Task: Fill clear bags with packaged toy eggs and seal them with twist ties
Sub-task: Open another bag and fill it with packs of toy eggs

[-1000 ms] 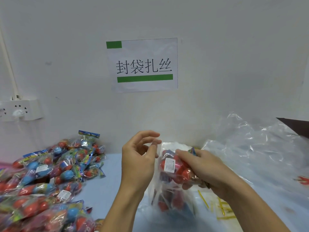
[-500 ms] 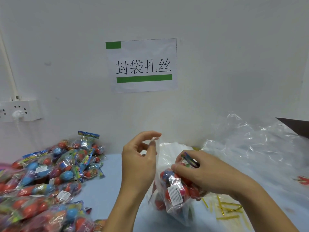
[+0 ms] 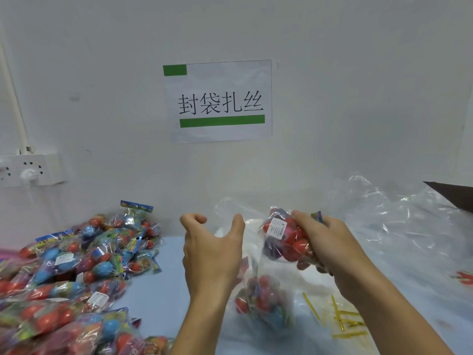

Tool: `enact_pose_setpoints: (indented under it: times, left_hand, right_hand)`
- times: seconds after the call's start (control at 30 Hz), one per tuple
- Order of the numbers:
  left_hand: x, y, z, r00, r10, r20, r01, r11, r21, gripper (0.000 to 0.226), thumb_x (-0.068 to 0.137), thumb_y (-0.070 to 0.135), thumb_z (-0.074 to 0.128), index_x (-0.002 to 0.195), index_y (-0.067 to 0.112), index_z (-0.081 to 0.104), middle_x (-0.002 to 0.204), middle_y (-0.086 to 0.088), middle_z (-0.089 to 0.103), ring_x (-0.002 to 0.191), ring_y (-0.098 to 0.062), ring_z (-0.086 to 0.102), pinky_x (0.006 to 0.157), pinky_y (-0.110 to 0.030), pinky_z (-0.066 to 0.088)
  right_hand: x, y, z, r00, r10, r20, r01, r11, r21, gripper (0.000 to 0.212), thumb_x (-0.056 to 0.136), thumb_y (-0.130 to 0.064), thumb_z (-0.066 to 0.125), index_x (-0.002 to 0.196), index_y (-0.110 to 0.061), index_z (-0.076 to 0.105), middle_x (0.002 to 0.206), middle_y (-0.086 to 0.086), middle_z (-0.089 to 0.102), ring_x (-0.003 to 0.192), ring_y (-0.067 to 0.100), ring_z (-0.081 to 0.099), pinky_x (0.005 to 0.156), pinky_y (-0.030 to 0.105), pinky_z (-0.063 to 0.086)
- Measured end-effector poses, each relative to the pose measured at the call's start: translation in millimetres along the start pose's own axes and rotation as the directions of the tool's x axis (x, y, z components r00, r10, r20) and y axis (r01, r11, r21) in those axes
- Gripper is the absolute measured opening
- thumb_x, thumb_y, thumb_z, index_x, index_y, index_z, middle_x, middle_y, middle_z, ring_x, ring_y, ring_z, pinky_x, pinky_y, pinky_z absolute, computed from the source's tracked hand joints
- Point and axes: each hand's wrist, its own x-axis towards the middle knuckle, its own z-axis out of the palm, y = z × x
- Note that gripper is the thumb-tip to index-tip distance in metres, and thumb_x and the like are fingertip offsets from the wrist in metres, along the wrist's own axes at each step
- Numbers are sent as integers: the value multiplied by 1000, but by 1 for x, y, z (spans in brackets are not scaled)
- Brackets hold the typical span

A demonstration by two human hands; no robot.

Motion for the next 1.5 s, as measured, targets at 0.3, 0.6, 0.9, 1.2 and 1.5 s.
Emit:
enact_pose_setpoints:
  times: [0.3, 0.6, 0.9, 1.2, 1.5]
  left_hand:
    - [-3, 1, 0, 955, -158, 252, 178, 982, -58, 38, 88, 6, 68, 111, 24, 42, 94, -6, 64, 69, -22, 72, 66, -40, 63]
    - [-4, 4, -6, 924, 31, 382, 3, 996, -88, 69, 76, -14, 44, 99, 51, 37, 103, 0, 67, 66, -20, 71, 48, -35, 55]
    - [-4, 0, -3, 846, 176, 503, -198, 980, -9, 41, 81, 0, 58, 104, 34, 59, 101, 8, 68, 90, -12, 68, 57, -23, 48]
    - [0, -10, -4, 829, 200, 522, -346, 917, 199, 51, 87, 3, 60, 124, 37, 50, 129, 12, 55, 79, -14, 56, 72, -24, 52]
    - [-3, 0, -10, 798, 309, 518, -449, 878, 168, 59, 84, 3, 51, 129, 41, 49, 125, 19, 60, 60, -4, 54, 61, -13, 43]
  right_hand:
    - [-8, -7, -23, 873, 76, 482, -74, 997, -23, 30, 76, -50, 69, 80, -22, 79, 71, 14, 67, 49, 20, 56, 43, 23, 34]
    - [-1, -9, -19, 993, -78, 90, 43, 941, 337, 34, 91, -45, 60, 80, -20, 80, 75, 9, 69, 47, 13, 55, 50, 29, 33]
    - [-6, -5, 7, 986, 19, 166, -45, 987, 157, 39, 97, -40, 56, 74, -13, 73, 66, 16, 66, 45, 22, 58, 42, 22, 26]
    - [-1, 4, 10, 995, 59, 77, -57, 998, -27, 41, 104, -30, 47, 80, -7, 71, 59, 12, 71, 46, 24, 68, 35, 13, 37]
    - [6, 17, 18, 957, -227, -181, 142, 910, -389, 30, 94, -45, 53, 78, -20, 56, 76, -1, 65, 70, 23, 65, 64, 37, 53]
